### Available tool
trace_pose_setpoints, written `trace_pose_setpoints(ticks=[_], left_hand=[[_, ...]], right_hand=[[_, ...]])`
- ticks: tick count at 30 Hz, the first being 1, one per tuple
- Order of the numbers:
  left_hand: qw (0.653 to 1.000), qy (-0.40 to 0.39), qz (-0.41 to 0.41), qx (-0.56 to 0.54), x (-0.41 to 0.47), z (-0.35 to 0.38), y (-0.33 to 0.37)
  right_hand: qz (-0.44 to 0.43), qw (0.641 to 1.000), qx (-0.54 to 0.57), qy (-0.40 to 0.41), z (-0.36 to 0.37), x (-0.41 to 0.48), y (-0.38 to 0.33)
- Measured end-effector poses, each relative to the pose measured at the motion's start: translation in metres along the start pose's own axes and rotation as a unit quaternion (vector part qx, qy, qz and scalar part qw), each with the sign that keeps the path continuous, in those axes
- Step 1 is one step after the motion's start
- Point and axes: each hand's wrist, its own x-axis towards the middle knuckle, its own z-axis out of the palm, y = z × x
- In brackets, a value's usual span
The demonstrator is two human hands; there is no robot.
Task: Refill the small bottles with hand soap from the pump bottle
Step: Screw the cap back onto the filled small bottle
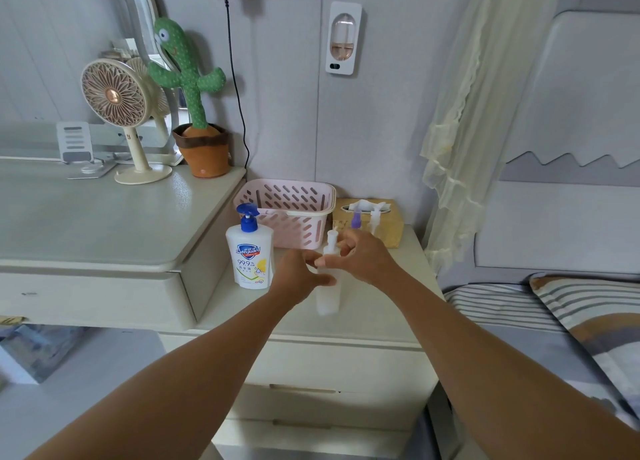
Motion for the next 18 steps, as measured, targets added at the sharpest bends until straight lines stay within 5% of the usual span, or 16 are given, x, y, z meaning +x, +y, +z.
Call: trace_pose_setpoints(ticks=[6,11,18], left_hand=[[1.0,0.003,-0.013,0.009,0.002,0.002,-0.002],[1.0,-0.001,-0.006,0.01,0.002,0.001,-0.002],[1.0,0.0,-0.011,0.01,0.003,0.002,-0.003]], right_hand=[[-0.02,0.994,0.107,0.002,-0.004,-0.006,0.006],[0.038,0.996,0.083,0.002,0.003,-0.004,0.0],[-0.002,0.993,0.117,-0.02,-0.005,-0.009,0.011]])
